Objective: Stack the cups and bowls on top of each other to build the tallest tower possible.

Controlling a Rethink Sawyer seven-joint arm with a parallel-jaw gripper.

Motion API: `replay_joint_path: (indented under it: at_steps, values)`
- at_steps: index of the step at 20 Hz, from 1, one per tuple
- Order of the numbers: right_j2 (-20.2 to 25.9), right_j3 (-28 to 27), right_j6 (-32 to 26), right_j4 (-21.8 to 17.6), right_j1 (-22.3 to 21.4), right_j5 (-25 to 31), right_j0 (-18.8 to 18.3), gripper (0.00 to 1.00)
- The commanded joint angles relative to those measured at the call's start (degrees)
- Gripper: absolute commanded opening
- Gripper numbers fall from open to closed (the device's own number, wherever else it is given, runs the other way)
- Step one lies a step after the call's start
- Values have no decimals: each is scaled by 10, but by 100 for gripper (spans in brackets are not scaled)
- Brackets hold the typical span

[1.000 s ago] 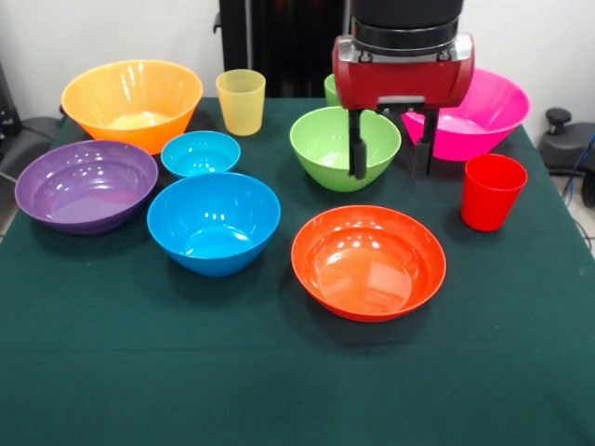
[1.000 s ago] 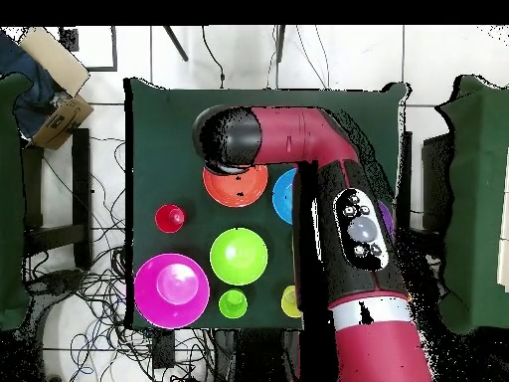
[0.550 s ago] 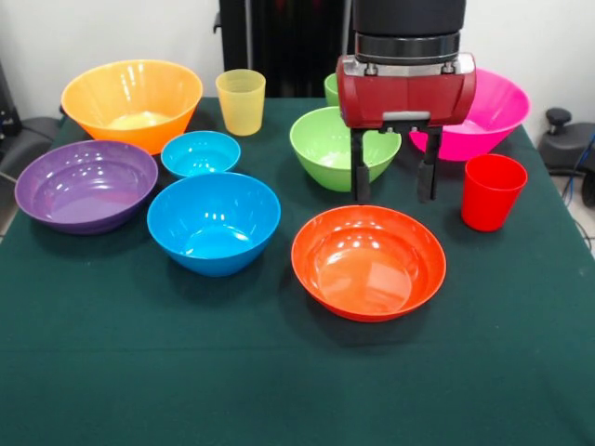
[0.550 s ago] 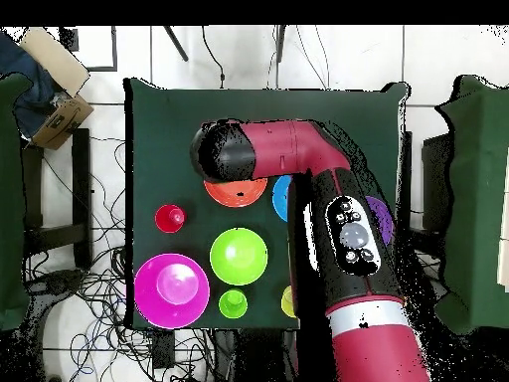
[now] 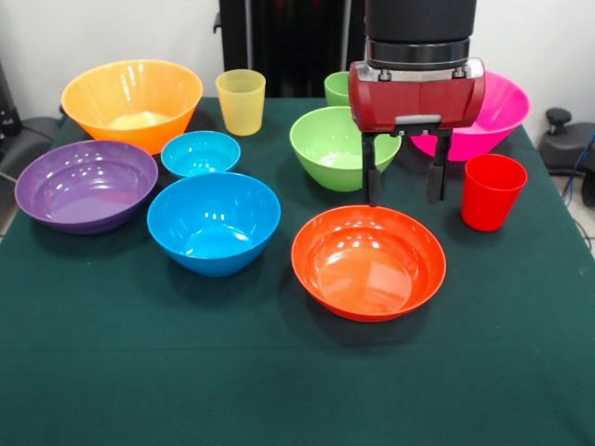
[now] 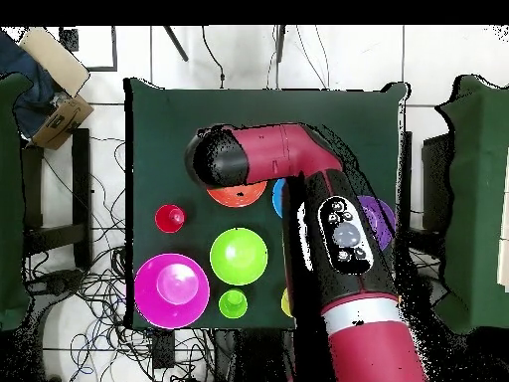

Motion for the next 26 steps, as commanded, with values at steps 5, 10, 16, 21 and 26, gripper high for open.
replay_joint_path:
  at_steps: [5, 10, 16, 21, 26]
  values:
    - [35, 53, -67, -55, 17, -23, 1, 100]
    - [31, 52, -61, -54, 24, -15, 2, 100]
    - [9, 62, -37, -31, 59, 48, 6, 100]
    - [-8, 75, -17, -47, 71, 18, 15, 100]
    - [-13, 77, -17, -60, 74, 1, 21, 100]
